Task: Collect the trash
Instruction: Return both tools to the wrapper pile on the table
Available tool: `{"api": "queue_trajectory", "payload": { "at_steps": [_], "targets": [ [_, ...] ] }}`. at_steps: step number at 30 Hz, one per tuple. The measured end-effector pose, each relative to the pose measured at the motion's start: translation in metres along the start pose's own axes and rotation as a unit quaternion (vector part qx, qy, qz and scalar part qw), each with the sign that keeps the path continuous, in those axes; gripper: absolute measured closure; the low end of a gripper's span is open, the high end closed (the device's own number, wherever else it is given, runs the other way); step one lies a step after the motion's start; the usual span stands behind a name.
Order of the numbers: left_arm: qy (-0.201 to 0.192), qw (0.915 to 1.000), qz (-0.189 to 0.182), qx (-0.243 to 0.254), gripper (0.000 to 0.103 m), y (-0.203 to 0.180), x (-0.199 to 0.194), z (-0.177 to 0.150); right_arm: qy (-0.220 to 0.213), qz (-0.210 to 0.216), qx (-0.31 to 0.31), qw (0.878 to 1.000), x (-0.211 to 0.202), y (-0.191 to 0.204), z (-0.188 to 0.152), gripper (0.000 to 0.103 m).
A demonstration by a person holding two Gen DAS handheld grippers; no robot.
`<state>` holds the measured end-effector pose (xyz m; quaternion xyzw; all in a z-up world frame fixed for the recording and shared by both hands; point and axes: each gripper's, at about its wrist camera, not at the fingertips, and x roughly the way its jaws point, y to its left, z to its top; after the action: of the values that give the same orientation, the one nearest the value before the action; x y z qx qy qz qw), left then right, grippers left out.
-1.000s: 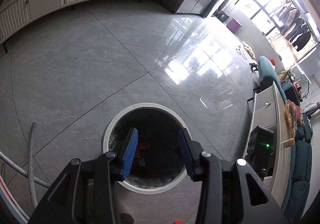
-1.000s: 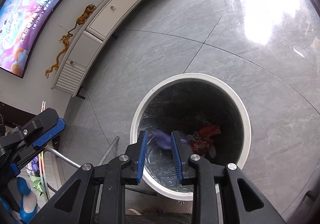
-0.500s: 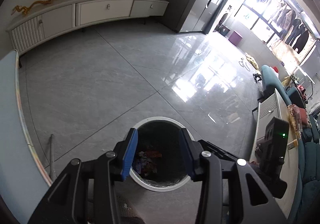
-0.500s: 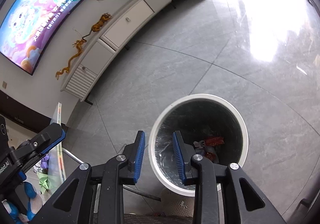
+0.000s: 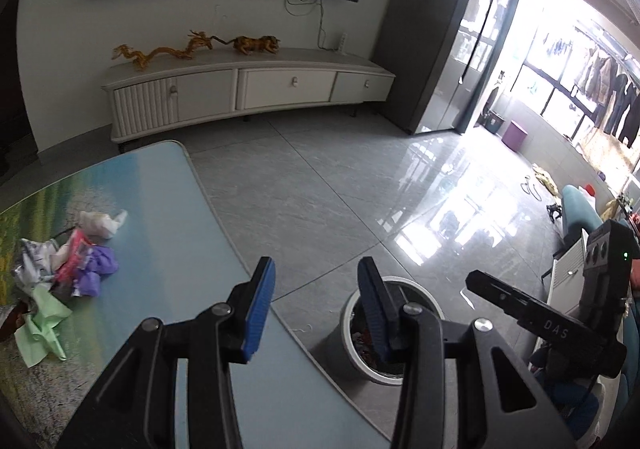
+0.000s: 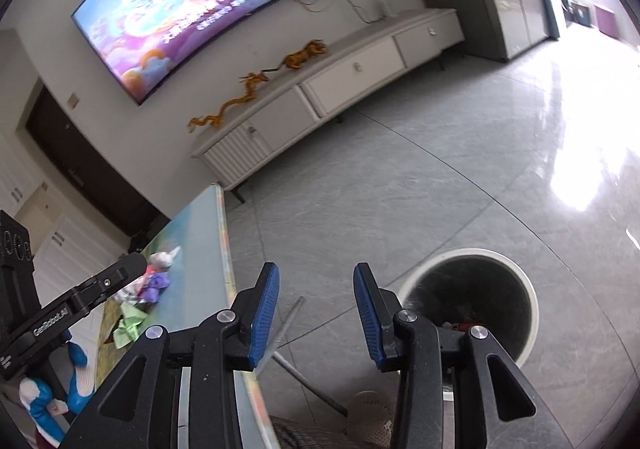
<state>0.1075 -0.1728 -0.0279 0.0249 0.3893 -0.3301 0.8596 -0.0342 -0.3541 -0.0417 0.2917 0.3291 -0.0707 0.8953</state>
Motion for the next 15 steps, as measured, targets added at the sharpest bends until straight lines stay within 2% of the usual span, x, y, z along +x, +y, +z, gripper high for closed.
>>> {"api": "queue_trajectory", "payload": {
  "at_steps": [7, 15],
  "targets": [
    [-0.042, 0.9969, 0.056, -0.036, 0.062, 0.077, -0.065, 0.009, -0.008, 0.042, -0.059, 0.997, -0.007, 0.068, 0.013, 0.066],
    [-0.079, 0.9864, 0.136, -0.047, 0.062, 0.148, -0.141, 0.027, -0.008, 0.096, -0.107, 0.99, -0.008, 0.142, 0.025, 0.066]
  ]
}}
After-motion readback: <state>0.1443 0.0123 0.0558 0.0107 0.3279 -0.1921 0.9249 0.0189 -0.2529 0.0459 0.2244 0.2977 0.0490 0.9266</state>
